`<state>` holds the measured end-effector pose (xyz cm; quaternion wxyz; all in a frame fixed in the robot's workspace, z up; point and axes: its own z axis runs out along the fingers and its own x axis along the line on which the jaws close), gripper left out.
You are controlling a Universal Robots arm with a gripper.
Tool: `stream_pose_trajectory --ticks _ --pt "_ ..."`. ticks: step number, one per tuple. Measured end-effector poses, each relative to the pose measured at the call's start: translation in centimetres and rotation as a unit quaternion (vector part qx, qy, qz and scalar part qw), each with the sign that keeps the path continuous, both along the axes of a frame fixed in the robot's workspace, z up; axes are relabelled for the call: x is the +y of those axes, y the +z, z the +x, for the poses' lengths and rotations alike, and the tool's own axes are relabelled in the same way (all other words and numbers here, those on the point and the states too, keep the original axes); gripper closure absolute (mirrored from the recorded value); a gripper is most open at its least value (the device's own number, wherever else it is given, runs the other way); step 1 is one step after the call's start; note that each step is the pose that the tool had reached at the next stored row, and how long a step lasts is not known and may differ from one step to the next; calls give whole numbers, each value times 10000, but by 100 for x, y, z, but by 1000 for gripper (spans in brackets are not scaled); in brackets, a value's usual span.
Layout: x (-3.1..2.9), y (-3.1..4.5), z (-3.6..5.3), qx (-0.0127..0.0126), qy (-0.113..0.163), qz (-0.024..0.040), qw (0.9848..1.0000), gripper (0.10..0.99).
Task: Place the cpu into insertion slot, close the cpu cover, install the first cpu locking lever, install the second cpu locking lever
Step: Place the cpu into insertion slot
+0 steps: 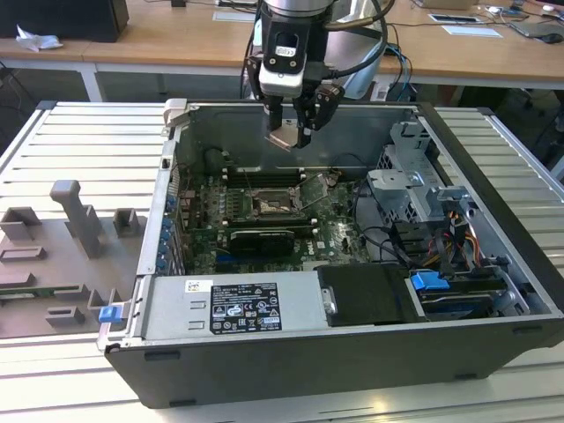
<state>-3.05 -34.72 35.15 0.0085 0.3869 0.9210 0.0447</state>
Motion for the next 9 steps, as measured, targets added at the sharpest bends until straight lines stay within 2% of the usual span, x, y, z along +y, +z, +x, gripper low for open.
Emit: stream_pose_trajectory --ticks 9 --pt "0 -4 0 0 -382 0 9993 545"
